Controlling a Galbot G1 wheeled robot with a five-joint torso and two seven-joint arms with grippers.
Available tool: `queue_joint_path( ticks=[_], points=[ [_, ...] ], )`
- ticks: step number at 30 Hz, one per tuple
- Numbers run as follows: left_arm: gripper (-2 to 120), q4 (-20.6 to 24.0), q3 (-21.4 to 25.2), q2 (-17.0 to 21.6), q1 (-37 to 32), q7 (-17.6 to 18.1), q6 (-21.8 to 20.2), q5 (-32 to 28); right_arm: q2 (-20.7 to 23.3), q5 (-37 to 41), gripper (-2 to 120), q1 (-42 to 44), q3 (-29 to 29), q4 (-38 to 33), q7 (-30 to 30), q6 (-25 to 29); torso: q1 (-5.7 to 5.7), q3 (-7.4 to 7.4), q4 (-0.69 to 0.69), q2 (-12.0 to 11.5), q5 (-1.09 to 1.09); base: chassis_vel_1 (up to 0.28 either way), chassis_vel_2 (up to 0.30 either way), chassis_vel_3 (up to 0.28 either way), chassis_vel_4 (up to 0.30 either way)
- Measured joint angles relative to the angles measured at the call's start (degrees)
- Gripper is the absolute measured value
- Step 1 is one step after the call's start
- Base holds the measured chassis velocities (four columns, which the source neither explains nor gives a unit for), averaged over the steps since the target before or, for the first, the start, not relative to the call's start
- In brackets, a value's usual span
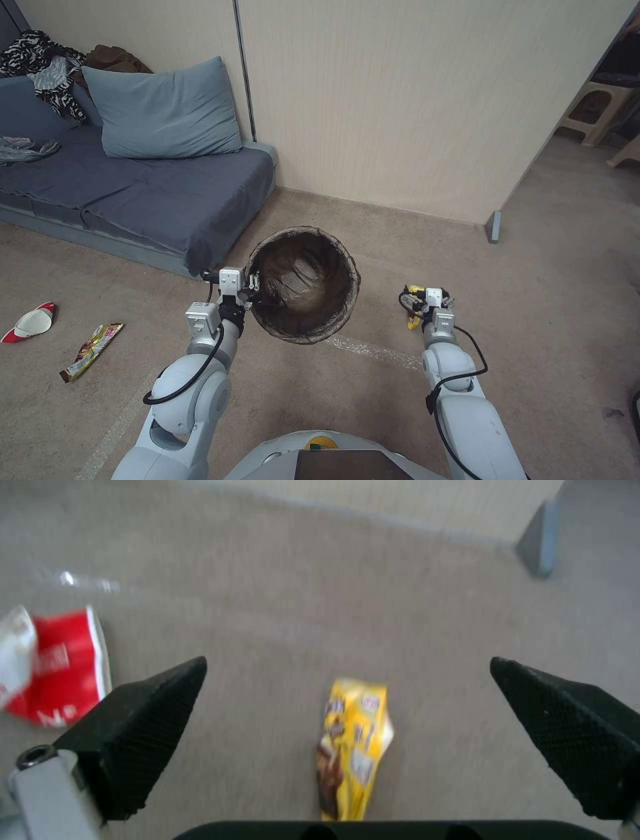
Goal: Pick up the trash bin, then pick up the garbage from the floor and place it into the trash bin.
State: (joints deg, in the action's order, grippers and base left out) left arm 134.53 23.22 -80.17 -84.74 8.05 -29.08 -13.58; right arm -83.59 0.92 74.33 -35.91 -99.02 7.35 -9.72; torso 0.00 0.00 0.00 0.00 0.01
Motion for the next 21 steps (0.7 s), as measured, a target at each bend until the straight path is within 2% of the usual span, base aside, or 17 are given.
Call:
queue_joint_path(
  ticks=[2, 8, 21],
  points=[
    [0, 0.0, 0.0, 0.0, 0.0, 0.0, 0.0, 0.0, 0.2, 0.2, 100, -0.6, 0.0, 1.0, 0.0, -1.1, 0.00, 0.00, -0.01, 0.0, 0.00, 0.000, 0.000, 0.000, 0.000],
    [0, -0.3, -0.5, -0.2, -0.1, 0.1, -0.2, 0.9, 1.8, 2.9, 100, -6.0, 0.4, 12.9, -0.2, -4.2, 0.00, 0.00, -0.01, 0.0, 0.00, 0.000, 0.000, 0.000, 0.000],
    [0, -0.4, -0.6, -0.2, -0.4, 0.4, -1.3, 2.1, 2.3, 4.6, 100, -12.6, 0.7, 26.8, -2.4, -2.2, 0.00, 0.00, 0.00, 0.0, -0.01, 0.000, 0.000, 0.000, 0.000]
  ],
)
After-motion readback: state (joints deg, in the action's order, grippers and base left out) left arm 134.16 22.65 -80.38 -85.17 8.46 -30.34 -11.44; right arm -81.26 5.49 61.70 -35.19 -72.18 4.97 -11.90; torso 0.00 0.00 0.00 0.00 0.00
